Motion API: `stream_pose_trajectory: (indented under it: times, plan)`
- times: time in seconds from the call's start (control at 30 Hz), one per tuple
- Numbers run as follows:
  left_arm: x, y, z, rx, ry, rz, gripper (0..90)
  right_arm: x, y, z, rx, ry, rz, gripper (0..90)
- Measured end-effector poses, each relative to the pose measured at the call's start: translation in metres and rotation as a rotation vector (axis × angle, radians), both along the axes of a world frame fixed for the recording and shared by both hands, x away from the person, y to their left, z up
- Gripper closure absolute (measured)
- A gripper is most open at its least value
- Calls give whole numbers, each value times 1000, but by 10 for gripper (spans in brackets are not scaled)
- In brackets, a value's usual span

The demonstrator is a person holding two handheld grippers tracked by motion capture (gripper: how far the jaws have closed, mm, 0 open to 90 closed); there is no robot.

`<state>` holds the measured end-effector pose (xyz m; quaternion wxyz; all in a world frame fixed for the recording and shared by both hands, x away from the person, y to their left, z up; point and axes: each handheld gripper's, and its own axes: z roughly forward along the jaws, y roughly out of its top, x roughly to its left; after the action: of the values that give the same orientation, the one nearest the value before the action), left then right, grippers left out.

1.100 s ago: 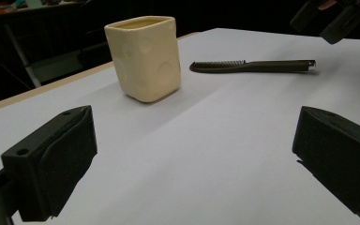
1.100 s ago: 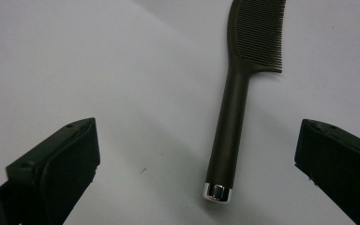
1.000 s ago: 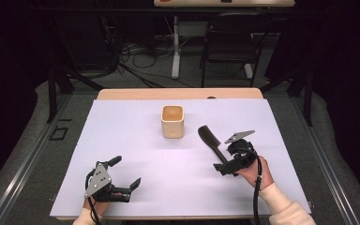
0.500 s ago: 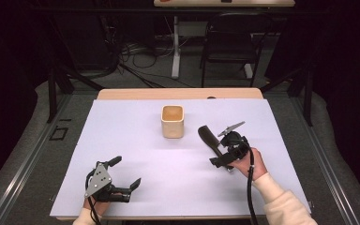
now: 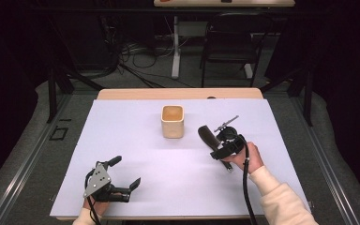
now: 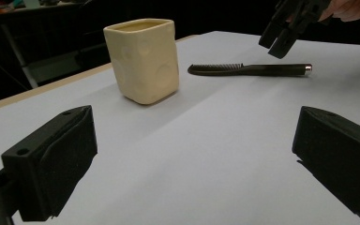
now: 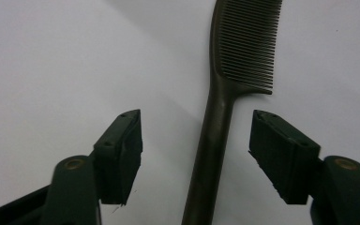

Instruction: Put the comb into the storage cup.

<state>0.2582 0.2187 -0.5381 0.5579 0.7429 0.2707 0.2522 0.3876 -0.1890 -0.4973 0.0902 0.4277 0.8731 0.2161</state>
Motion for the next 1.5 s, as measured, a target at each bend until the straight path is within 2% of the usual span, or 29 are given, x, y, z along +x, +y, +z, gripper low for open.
stream_pose_trajectory:
  times: [0.17,0.3,0.33,0.43,0.47,0.57,0.63,0.67,0.73,0.77,0.83,0.93,0.97,1.0,1.03,1.13,1.27,1.33,1.37,1.4,1.43,1.47,1.5]
  plan:
    - [0,0,0,-4,0,0,1,7,3,-7,-16,46,-23,504]
    - [0,0,0,-6,0,-1,1,13,4,-11,-19,77,-20,545]
    - [0,0,0,-6,0,0,1,13,5,-11,-34,77,-35,552]
    - [0,1,0,-8,-1,-1,2,15,5,-11,-34,87,-56,584]
    - [0,0,0,-8,-1,-1,1,17,5,-12,-34,75,-51,594]
    - [0,0,0,-9,-1,-1,1,19,6,-13,-51,87,-67,642]
    - [0,0,1,-8,-2,-3,1,21,6,-13,-71,96,-71,645]
    - [0,1,1,-9,-5,-1,1,21,6,-15,-57,86,-79,646]
    - [-1,1,1,-12,-8,1,2,22,7,-15,-72,96,-83,645]
    - [-1,1,1,-11,-10,2,2,21,8,-17,-53,87,-96,647]
    - [-1,1,1,-11,-10,2,2,21,9,-19,-55,83,-100,652]
    - [-1,1,1,-11,-10,1,2,22,9,-22,-80,92,-116,661]
    - [-1,1,1,-11,-10,1,2,22,9,-26,-52,72,-130,662]
    - [-1,1,1,-11,-11,2,2,22,10,-25,-63,88,-143,669]
    - [-1,1,1,-11,-11,2,2,23,9,-27,-67,84,-136,672]
    - [-1,1,2,-11,-11,2,2,23,10,-30,-64,92,-168,683]
    - [-1,1,2,-11,-12,2,2,23,9,-35,-55,78,-190,712]
    - [-1,1,2,-11,-11,1,2,23,7,-31,-71,116,-204,718]
    - [-1,1,2,-10,-10,1,2,23,6,-39,19,47,-206,721]
    - [-1,1,2,-10,-10,1,2,23,5,-37,11,65,-206,721]
    - [-1,1,2,-11,-11,1,2,24,4,-32,-41,111,-199,722]
    - [-1,1,2,-11,-11,1,2,24,3,-31,-54,129,-198,722]
    - [-1,1,2,-11,-11,1,2,24,2,-37,22,76,-208,722]
